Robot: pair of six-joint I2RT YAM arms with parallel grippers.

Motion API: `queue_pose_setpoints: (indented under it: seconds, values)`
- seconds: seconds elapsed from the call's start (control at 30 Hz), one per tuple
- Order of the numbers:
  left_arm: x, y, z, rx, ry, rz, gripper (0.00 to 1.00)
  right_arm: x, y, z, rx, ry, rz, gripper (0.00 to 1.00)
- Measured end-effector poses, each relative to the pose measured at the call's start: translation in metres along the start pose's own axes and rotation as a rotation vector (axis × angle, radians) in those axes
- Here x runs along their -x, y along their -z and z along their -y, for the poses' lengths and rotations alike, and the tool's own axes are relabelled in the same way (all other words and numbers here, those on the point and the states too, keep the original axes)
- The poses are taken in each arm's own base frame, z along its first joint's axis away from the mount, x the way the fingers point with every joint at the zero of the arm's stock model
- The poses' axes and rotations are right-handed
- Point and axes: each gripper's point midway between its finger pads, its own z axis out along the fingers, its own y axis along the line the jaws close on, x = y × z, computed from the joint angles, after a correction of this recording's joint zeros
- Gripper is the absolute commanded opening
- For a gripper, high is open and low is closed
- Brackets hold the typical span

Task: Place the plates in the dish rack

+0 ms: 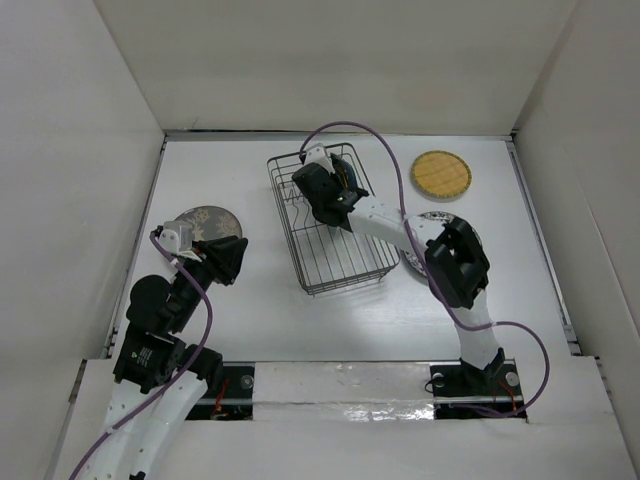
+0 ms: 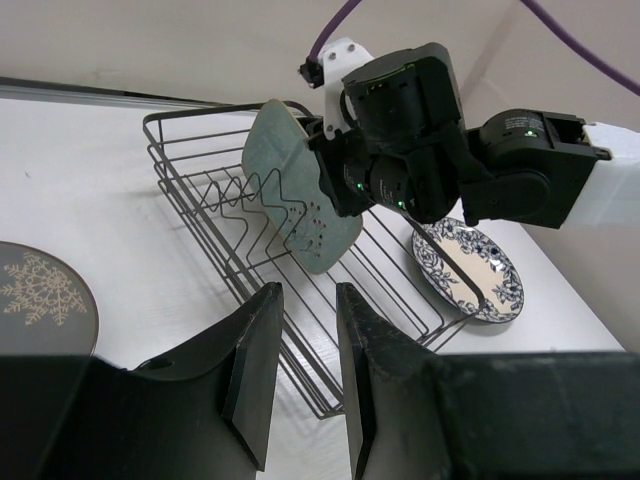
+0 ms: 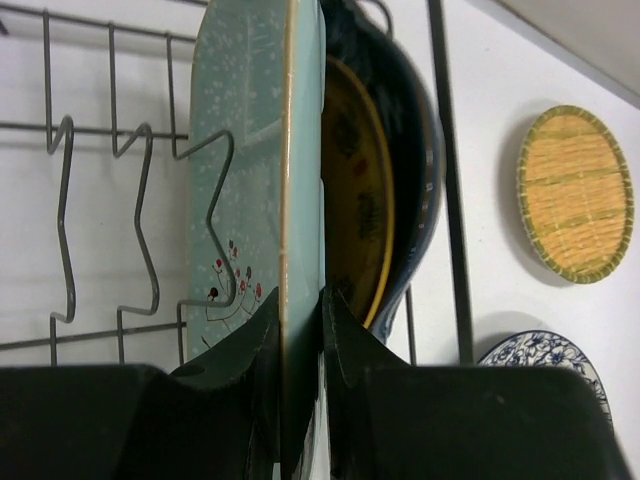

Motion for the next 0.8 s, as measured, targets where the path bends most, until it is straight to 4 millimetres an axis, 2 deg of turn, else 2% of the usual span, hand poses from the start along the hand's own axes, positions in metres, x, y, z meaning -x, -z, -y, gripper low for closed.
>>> queue_pose_setpoints:
  seconds: [0.1,0.13,0.2,0.23,0.33,0.43,0.53,0.57,0.6,0.63,0.7,0.73,0.8]
  values:
    - [0.0,0.0,0.0,0.0,0.0,0.0,0.25,-0.003,-0.003,-0.004,0.013,0.011,-0.012,0.02]
    - [0.0,0.0,0.0,0.0,0.0,0.0,0.25,-0.002,-0.003,-0.005,0.016,0.011,-0.013,0.13]
    - [0.0,0.0,0.0,0.0,0.0,0.0,0.25,-0.003,-0.004,-0.005,0.015,0.008,-0.017,0.29]
    - [0.0,0.0,0.0,0.001,0.0,0.0,0.25,-0.002,-0.004,-0.006,0.017,0.001,-0.016,0.44]
    - [0.0,0.0,0.0,0.0,0.0,0.0,0.25,0.001,-0.003,-0.005,0.017,-0.018,-0.01,0.59]
    - [0.0,0.0,0.0,0.001,0.0,0.001,0.25,0.009,0.004,-0.003,0.041,-0.055,0.01,0.66]
    - [0.0,0.0,0.0,0.0,0.0,0.0,0.25,0.018,0.028,0.019,0.068,-0.119,0.042,0.68]
    - [0.0,0.0,0.0,0.0,0.0,0.0,0.25,0.023,0.041,0.033,0.077,-0.155,0.062,0.57]
    - [0.0,0.0,0.0,0.0,0.0,0.001,0.25,0.029,0.054,0.05,0.084,-0.21,0.095,0.41]
    - [0.0,0.0,0.0,0.0,0.0,0.001,0.24,0.033,0.069,0.07,0.088,-0.28,0.132,0.01]
    - [0.001,0.001,0.001,-0.003,-0.001,0.006,0.21,0.035,0.098,0.117,0.086,-0.454,0.219,0.0]
    - [0.002,0.002,0.001,-0.004,-0.001,0.01,0.14,0.027,0.109,0.144,0.073,-0.538,0.254,0.0]
    - [0.005,0.005,0.003,-0.01,-0.002,0.023,0.05,-0.004,0.129,0.204,0.016,-0.725,0.31,0.0]
